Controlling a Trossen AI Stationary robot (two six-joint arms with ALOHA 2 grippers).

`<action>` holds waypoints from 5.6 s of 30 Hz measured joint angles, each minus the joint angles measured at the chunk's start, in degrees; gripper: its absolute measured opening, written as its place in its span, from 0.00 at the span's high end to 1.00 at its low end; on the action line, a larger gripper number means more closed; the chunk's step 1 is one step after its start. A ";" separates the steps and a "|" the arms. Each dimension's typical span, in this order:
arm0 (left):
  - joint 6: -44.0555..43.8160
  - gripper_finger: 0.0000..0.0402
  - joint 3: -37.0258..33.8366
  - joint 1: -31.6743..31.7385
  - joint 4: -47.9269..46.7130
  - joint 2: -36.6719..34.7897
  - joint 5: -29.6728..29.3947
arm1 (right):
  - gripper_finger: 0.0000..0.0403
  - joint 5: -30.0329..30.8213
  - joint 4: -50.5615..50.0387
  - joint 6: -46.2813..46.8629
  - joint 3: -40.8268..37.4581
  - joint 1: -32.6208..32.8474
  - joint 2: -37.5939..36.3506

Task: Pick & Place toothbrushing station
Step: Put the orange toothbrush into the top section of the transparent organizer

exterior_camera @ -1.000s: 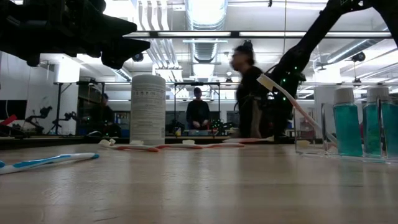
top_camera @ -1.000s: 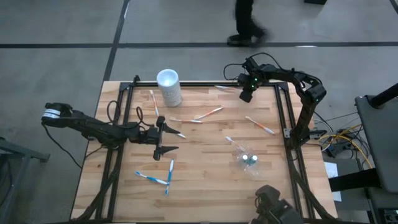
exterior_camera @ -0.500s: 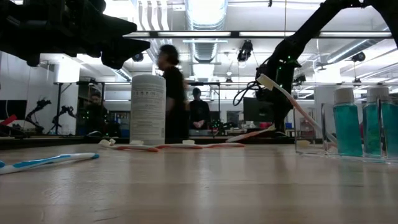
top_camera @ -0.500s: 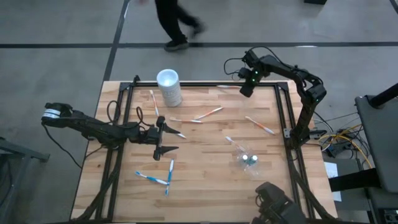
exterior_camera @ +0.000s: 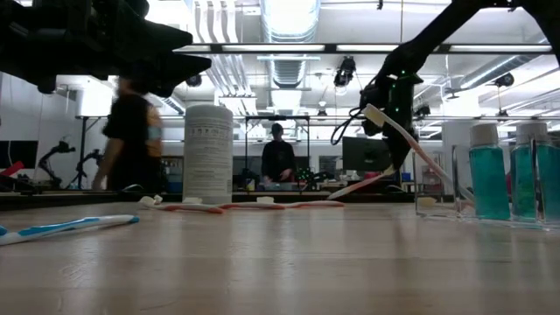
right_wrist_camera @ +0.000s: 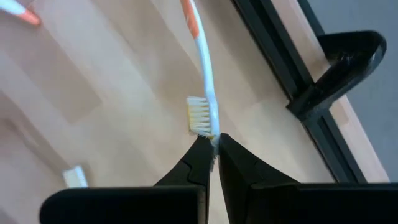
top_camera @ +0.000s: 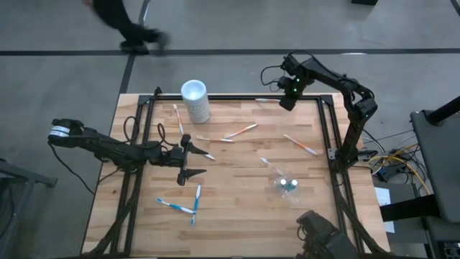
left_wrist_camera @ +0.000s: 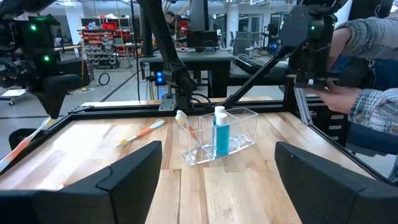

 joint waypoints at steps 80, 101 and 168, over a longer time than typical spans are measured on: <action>0.01 0.21 0.00 0.02 -0.01 -0.01 0.00 | 0.97 7.57 19.15 53.49 -53.73 40.80 -55.16; 0.02 0.21 0.00 0.02 -0.26 -0.02 -0.02 | 0.97 8.52 51.31 56.98 -71.34 41.42 -47.94; 0.01 0.21 -0.01 0.02 -0.22 -0.01 -0.02 | 0.80 -0.21 39.84 60.11 -61.58 41.44 -41.44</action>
